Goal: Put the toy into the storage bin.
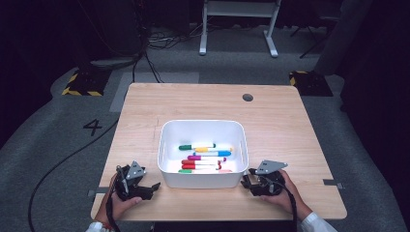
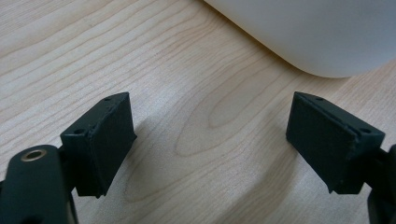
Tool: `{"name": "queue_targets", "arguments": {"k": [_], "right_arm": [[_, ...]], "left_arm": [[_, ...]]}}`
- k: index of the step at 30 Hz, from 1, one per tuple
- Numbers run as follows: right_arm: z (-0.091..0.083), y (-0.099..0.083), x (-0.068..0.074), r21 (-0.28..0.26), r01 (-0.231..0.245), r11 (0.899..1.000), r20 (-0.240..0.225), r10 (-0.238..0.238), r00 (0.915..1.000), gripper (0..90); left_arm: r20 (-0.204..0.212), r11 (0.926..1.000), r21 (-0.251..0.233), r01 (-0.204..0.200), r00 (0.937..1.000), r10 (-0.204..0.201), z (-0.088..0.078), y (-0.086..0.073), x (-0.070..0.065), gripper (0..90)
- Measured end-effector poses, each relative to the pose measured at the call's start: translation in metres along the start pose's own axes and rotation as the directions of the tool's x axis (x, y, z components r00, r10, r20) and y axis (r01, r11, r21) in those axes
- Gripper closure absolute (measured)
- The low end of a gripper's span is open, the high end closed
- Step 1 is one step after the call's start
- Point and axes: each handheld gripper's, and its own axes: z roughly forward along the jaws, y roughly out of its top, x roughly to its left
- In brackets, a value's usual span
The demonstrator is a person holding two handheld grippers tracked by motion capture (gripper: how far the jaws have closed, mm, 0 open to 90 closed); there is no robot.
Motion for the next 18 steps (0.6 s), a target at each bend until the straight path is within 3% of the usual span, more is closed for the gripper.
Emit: {"name": "queue_targets", "arguments": {"k": [5, 8, 13, 18], "right_arm": [[-0.006, -0.004, -0.014, 0.002, -0.049, 0.999, 0.052, 0.049, 0.9974, 56.3], [-0.01, -0.008, -0.03, -0.004, -0.078, 0.997, 0.085, 0.078, 0.9933, 70.4], [-0.012, -0.01, -0.041, -0.005, -0.084, 0.996, 0.097, 0.084, 0.9917, 74.1], [-0.018, -0.013, -0.051, 0.008, -0.048, 0.999, 0.102, 0.047, 0.9937, 75.1]], "left_arm": [[0.001, 1.0, 0.001, 0.0, 1.0, 0.0, 0.0, 0.0, 0.0, 15.3], [0.001, 1.0, 0.002, 0.0, 1.0, 0.0, 0.0, 0.0, 0.0, 15.3], [0.002, 1.0, 0.002, 0.0, 1.0, 0.0, 0.0, 0.0, 0.0, 15.2], [0.009, 1.0, 0.003, 0.002, 1.0, -0.002, 0.001, 0.0, 0.001, 15.1]]}}
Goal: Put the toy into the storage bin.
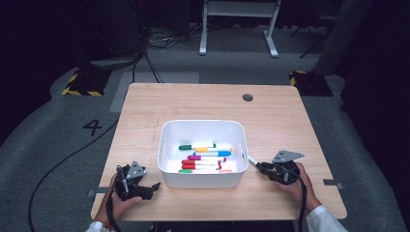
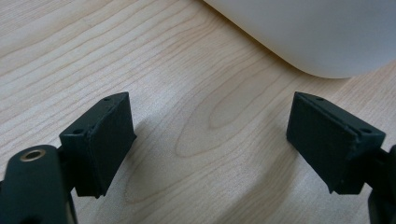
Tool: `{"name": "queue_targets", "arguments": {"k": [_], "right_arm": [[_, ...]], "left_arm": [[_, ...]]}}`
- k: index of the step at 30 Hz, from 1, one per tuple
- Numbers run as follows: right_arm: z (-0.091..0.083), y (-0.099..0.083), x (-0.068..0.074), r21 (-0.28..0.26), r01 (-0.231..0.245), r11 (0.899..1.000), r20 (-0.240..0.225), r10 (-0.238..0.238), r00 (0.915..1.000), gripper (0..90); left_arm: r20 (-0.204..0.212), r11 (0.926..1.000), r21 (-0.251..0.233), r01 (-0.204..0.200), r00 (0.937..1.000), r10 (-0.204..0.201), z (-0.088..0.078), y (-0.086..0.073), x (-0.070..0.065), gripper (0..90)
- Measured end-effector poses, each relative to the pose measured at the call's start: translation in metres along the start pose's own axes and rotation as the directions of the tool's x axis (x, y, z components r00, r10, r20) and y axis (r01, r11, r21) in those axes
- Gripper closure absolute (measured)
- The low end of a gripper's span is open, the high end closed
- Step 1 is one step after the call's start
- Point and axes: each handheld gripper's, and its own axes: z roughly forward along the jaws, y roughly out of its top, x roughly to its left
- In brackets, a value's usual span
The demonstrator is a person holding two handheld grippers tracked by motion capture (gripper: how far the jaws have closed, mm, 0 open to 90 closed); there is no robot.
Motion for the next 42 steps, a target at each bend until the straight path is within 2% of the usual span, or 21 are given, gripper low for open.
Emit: {"name": "queue_targets", "arguments": {"k": [4, 7, 11, 12, 16, 19, 20, 21, 24, 28, 29, 30, 31, 33, 34, 37, 38, 39, 40, 41, 42], "right_arm": [[-0.003, -0.002, -0.004, -0.003, 0.001, 1.0, -0.008, -0.001, 1.0, 75.1], [-0.01, -0.001, -0.007, -0.028, 0.002, 1.0, -0.003, -0.002, 1.0, 75.2], [-0.022, 0.001, -0.012, -0.073, -0.012, 0.997, 0.006, 0.012, 0.9999, 75.2], [-0.03, 0.003, -0.014, -0.101, -0.019, 0.995, 0.01, 0.02, 0.9998, 75.2], [-0.041, 0.008, -0.014, -0.144, -0.014, 0.989, 0.009, 0.015, 0.9998, 75.2], [-0.057, 0.02, -0.012, -0.206, 0.003, 0.979, 0.016, 0.001, 0.9999, 75.2], [-0.068, 0.03, -0.011, -0.242, 0.016, 0.97, 0.017, -0.012, 0.9998, 75.2], [-0.068, 0.03, -0.011, -0.242, 0.016, 0.97, 0.017, -0.012, 0.9998, 75.2], [-0.081, 0.044, -0.008, -0.282, 0.03, 0.959, 0.008, -0.029, 0.9995, 75.1], [-0.093, 0.067, -0.004, -0.309, 0.067, 0.949, 0.0, -0.07, 0.9975, 75.1], [-0.096, 0.073, -0.005, -0.307, 0.092, 0.947, 0.003, -0.096, 0.9954, 75.1], [-0.097, 0.079, -0.002, -0.316, 0.088, 0.945, -0.012, -0.096, 0.9953, 75.1], [-0.099, 0.085, -0.002, -0.316, 0.111, 0.942, -0.011, -0.12, 0.9927, 75.1], [-0.1, 0.096, 0.005, -0.307, 0.115, 0.945, -0.03, -0.13, 0.991, 75.1], [-0.098, 0.107, 0.011, -0.31, 0.151, 0.938, -0.047, -0.174, 0.9836, 75.2], [-0.095, 0.116, 0.017, -0.305, 0.171, 0.937, -0.063, -0.199, 0.9781, 75.1], [-0.089, 0.127, 0.027, -0.294, 0.195, 0.936, -0.091, -0.231, 0.9687, 75.1], [-0.087, 0.131, 0.03, -0.291, 0.202, 0.935, -0.102, -0.241, 0.9652, 75.1], [-0.081, 0.138, 0.035, -0.293, 0.24, 0.926, -0.11, -0.282, 0.9531, 75.1], [-0.081, 0.138, 0.035, -0.293, 0.24, 0.926, -0.11, -0.282, 0.9531, 75.1], [-0.077, 0.142, 0.04, -0.283, 0.249, 0.926, -0.13, -0.294, 0.947, 75.1]], "left_arm": [[-0.001, 1.0, 0.001, -0.001, 1.0, 0.001, 0.0, 0.0, 0.0, 15.1], [0.0, 1.0, 0.0, 0.0, 1.0, 0.0, 0.0, 0.0, 0.0, 15.1], [-0.002, 1.0, 0.0, 0.001, 1.0, -0.001, 0.0, 0.0, 0.0, 15.1], [-0.001, 1.0, 0.002, 0.0, 1.0, 0.0, 0.0, 0.0, 0.0, 15.0], [-0.002, 1.0, 0.0, 0.003, 1.0, -0.003, 0.0, 0.0, -0.001, 15.1], [-0.012, 1.0, -0.002, 0.0, 0.9999, 0.0, 0.0, 0.0, -0.001, 15.1], [-0.013, 1.0, -0.002, 0.0, 0.9999, 0.0, 0.0, 0.0, -0.001, 15.1], [-0.012, 1.0, -0.002, 0.001, 0.9999, -0.001, 0.0, 0.0, -0.001, 15.1], [-0.01, 1.0, -0.001, 0.002, 1.0, -0.002, 0.0, 0.0, -0.001, 15.1], [-0.011, 1.0, -0.002, 0.002, 0.9999, -0.002, 0.0, 0.0, -0.001, 15.1], [-0.005, 1.0, -0.001, 0.001, 1.0, -0.001, 0.0, 0.0, 0.0, 15.1], [-0.004, 1.0, -0.001, 0.003, 1.0, -0.003, 0.0, 0.0, 0.0, 15.1], [-0.004, 1.0, -0.001, 0.002, 1.0, -0.002, 0.0, 0.0, 0.0, 15.1], [-0.003, 1.0, 0.0, 0.002, 1.0, -0.002, 0.0, 0.0, 0.0, 15.1], [-0.001, 1.0, 0.001, 0.002, 1.0, -0.002, 0.0, 0.0, 0.0, 15.1], [-0.003, 1.0, 0.0, 0.002, 1.0, -0.002, 0.0, 0.0, 0.0, 15.1], [-0.001, 1.0, 0.0, 0.002, 1.0, -0.002, 0.0, 0.0, 0.0, 15.1], [-0.001, 1.0, 0.0, 0.002, 1.0, -0.002, 0.0, 0.0, 0.0, 15.1], [-0.002, 1.0, 0.0, 0.002, 1.0, -0.002, 0.0, 0.0, 0.0, 15.1], [-0.001, 1.0, 0.0, 0.002, 1.0, -0.002, 0.0, 0.0, 0.0, 15.1], [-0.003, 1.0, 0.0, 0.002, 1.0, -0.002, 0.0, 0.0, 0.0, 15.1]]}}
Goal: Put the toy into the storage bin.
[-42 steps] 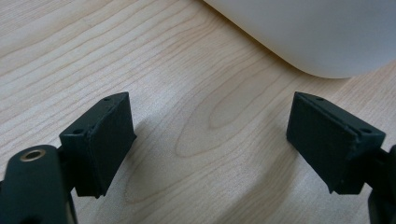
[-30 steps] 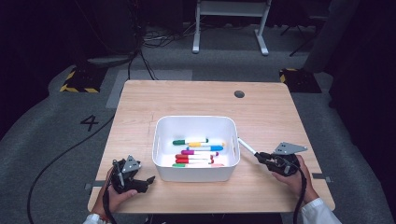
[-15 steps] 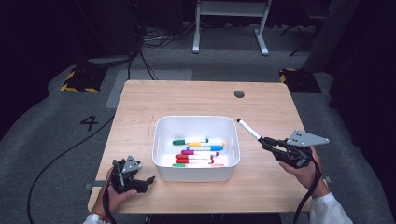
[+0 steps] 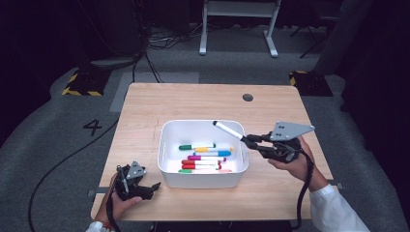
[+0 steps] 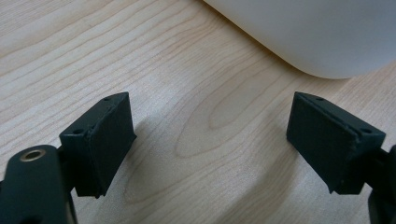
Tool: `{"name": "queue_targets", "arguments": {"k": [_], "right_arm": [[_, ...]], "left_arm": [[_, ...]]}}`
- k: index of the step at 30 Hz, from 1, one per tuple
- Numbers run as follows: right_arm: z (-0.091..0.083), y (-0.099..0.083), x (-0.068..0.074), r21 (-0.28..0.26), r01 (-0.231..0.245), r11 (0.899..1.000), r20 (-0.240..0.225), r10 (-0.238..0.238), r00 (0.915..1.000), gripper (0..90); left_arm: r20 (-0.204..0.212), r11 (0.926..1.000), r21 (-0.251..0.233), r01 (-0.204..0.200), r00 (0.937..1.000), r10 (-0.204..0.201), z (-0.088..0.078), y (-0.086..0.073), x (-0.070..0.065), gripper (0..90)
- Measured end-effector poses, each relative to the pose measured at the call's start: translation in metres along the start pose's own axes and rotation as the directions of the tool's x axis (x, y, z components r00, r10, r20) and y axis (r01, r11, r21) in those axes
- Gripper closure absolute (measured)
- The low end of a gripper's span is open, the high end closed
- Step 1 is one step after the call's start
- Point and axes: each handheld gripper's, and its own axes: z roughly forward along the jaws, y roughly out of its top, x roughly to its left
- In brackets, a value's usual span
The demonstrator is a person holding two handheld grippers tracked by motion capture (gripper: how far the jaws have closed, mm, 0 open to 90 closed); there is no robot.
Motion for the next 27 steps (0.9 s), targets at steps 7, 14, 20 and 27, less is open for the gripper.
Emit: {"name": "queue_targets", "arguments": {"k": [7, 14, 20, 27], "right_arm": [[0.047, 0.021, 0.019, 0.078, 0.067, 0.995, -0.123, -0.057, 0.9907, 75.1], [0.076, 0.026, 0.028, 0.162, 0.101, 0.982, -0.21, -0.066, 0.9755, 75.1], [0.089, 0.025, 0.035, 0.211, 0.134, 0.968, -0.264, -0.076, 0.9617, 75.1], [0.092, 0.026, 0.043, 0.266, 0.178, 0.947, -0.306, -0.092, 0.9476, 75.1]], "left_arm": [[0.003, 1.0, 0.001, 0.0, 1.0, 0.0, 0.0, 0.0, 0.0, 15.1], [0.006, 1.0, 0.003, 0.0, 1.0, 0.0, 0.0, 0.0, 0.0, 15.1], [0.006, 1.0, 0.003, -0.001, 1.0, 0.001, 0.0, 0.0, 0.0, 15.1], [0.006, 1.0, 0.003, -0.001, 1.0, 0.001, 0.0, 0.0, 0.0, 15.1]]}}
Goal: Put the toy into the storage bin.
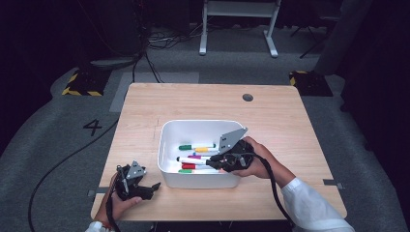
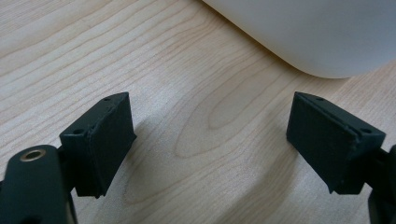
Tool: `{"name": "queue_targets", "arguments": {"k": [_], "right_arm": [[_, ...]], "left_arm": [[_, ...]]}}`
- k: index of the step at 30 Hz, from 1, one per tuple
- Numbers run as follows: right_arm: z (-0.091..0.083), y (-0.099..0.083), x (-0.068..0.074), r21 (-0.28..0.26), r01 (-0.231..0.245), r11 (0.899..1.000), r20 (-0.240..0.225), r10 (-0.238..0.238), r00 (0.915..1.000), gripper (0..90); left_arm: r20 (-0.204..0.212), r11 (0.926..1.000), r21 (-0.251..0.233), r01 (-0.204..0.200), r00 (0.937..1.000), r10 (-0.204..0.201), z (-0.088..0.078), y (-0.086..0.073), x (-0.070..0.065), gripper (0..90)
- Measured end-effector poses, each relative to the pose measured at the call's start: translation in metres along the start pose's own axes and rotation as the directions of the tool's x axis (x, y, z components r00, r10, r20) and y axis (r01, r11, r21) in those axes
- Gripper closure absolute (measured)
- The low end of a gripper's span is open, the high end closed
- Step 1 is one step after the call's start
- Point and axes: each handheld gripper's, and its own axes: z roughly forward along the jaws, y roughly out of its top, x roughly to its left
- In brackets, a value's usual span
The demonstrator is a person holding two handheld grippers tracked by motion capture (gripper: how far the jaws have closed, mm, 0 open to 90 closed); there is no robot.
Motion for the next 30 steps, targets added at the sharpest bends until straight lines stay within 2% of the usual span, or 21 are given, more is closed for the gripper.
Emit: {"name": "queue_targets", "arguments": {"k": [4, 7, 10, 15, 19, 22, 23, 24, 27, 30], "right_arm": [[0.001, 0.0, 0.002, 0.016, 0.002, 1.0, -0.02, -0.002, 0.9998, 75.0], [0.001, 0.0, 0.002, 0.008, 0.007, 1.0, -0.03, -0.006, 0.9995, 75.0], [0.001, 0.0, 0.002, 0.009, 0.005, 1.0, -0.025, -0.005, 0.9997, 74.5], [-0.001, -0.001, 0.001, -0.008, -0.015, 1.0, 0.009, 0.015, 0.9998, 66.2], [-0.008, -0.004, -0.003, -0.041, -0.026, 0.999, 0.065, 0.029, 0.9974, 57.1], [-0.023, -0.005, -0.004, -0.08, -0.038, 0.996, 0.149, 0.049, 0.9876, 49.0], [-0.034, -0.008, -0.002, -0.114, -0.044, 0.993, 0.18, 0.064, 0.9815, 45.4], [-0.034, -0.008, -0.002, -0.114, -0.044, 0.993, 0.18, 0.064, 0.9815, 45.4], [-0.056, -0.018, 0.001, -0.162, -0.044, 0.986, 0.256, 0.085, 0.963, 37.8], [-0.071, -0.03, 0.002, -0.185, -0.048, 0.982, 0.3, 0.103, 0.9484, 34.6]], "left_arm": [[0.0, 1.0, 0.0, 0.0, 1.0, 0.0, 0.0, 0.0, 0.0, 15.1], [0.001, 1.0, -0.001, -0.001, 1.0, 0.001, 0.0, 0.0, 0.0, 15.1], [0.001, 1.0, -0.002, -0.001, 1.0, 0.001, 0.0, 0.0, 0.0, 15.1], [0.0, 1.0, 0.0, 0.0, 1.0, 0.0, 0.0, 0.0, 0.0, 15.1], [0.001, 1.0, -0.001, -0.001, 1.0, 0.001, 0.0, 0.0, 0.0, 15.1], [0.0, 1.0, -0.001, -0.001, 1.0, 0.001, 0.0, 0.0, 0.0, 15.1], [0.001, 1.0, -0.001, 0.0, 1.0, 0.0, 0.0, 0.0, 0.0, 15.1], [0.001, 1.0, -0.001, 0.0, 1.0, 0.0, 0.0, 0.0, 0.0, 15.1], [-0.004, 1.0, -0.002, -0.001, 1.0, 0.001, 0.0, 0.0, 0.0, 15.1], [-0.003, 1.0, -0.001, 0.0, 1.0, 0.0, 0.0, 0.0, 0.0, 15.1]]}}
